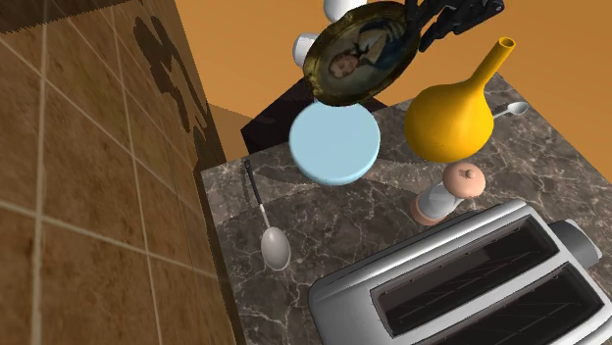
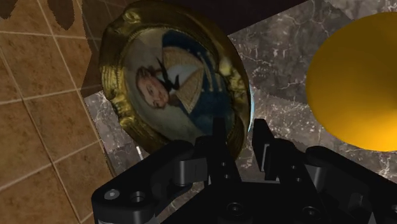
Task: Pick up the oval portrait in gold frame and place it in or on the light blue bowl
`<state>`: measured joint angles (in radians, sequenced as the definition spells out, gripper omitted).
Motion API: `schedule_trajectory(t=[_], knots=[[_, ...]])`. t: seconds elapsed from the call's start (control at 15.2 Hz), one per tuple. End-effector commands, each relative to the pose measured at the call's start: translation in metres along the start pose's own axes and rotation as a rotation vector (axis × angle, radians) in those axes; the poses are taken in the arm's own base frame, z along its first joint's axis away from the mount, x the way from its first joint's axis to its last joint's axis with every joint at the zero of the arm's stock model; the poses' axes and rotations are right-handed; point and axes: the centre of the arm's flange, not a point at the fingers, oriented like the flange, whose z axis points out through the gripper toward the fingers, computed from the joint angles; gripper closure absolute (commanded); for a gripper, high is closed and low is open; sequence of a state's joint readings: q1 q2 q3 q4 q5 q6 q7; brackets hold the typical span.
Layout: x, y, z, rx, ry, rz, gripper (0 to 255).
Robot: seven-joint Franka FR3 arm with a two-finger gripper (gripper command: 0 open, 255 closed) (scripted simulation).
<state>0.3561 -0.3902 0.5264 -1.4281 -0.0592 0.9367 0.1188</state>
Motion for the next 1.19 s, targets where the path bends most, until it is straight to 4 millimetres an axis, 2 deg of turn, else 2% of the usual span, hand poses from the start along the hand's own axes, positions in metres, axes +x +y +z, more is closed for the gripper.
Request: schedule_trajectory(t=[0.0, 1.12], knots=[[-0.001, -0.004, 0.008, 0.000, 0.000, 0.001, 255], [0.009, -0.027, 0.095, 0.000, 0.000, 0.001, 255]])
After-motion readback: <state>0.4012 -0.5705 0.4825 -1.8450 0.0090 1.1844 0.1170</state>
